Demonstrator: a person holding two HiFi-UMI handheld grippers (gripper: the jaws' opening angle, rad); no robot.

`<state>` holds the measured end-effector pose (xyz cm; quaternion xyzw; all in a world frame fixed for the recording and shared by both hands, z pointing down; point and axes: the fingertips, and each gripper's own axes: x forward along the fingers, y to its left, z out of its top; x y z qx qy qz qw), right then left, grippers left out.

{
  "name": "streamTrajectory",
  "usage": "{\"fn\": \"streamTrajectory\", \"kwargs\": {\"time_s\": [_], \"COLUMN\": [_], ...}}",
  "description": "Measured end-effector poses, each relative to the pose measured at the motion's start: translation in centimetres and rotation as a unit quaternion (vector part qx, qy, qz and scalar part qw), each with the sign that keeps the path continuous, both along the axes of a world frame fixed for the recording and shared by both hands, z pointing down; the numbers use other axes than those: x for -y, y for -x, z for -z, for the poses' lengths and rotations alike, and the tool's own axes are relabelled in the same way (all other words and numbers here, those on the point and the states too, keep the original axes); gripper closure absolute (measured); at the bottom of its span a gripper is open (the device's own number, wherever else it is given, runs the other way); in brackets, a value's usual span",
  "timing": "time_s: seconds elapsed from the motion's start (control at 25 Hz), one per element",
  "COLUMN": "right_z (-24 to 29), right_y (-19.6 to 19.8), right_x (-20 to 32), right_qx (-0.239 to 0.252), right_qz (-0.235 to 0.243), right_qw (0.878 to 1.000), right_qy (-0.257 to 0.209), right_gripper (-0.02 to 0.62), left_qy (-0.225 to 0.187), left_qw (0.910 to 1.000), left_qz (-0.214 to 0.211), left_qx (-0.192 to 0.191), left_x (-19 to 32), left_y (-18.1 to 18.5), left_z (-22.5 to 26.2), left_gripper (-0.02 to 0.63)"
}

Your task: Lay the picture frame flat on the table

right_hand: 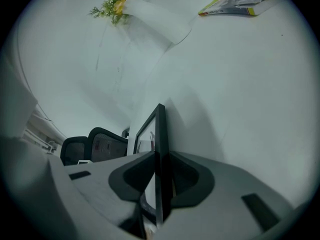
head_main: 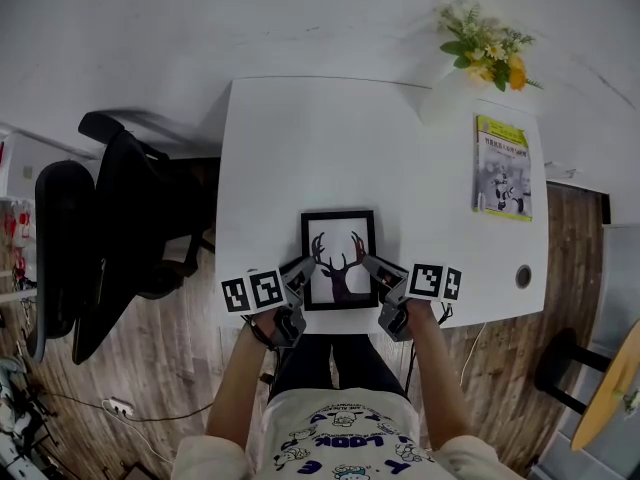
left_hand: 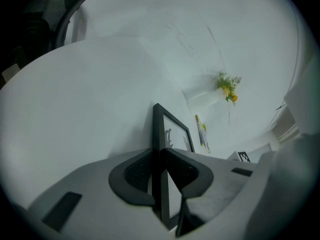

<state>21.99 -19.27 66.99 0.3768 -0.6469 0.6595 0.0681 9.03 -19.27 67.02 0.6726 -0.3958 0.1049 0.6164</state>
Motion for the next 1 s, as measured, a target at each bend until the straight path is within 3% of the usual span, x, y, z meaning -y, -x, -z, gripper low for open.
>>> {"fn": "streamTrajectory", "kwargs": {"time_s": [0.72,1.0], "right_z": [-0.29,-0.47], "right_y": [-0.04,0.01], "right_x": [0.25,0.12], "right_qx": [-0.127,-0.179], "right_qz": [0.032,0.042], "right_qw": [0.991,0.982], "right_qy": [-0.028,-0.039], "right_gripper": [0.485,0.485], "left_qy": [-0.004,-0.017], "left_qw": [0.9993,0.9972], "left_qz": [0.007,0.0], "left_qx": [0.035,0.073], "left_x": [0.13,0.04], "left_y": [0.29,0.38], "left_z": [-0.09,-0.04], "left_gripper": [0.518,0.514]}}
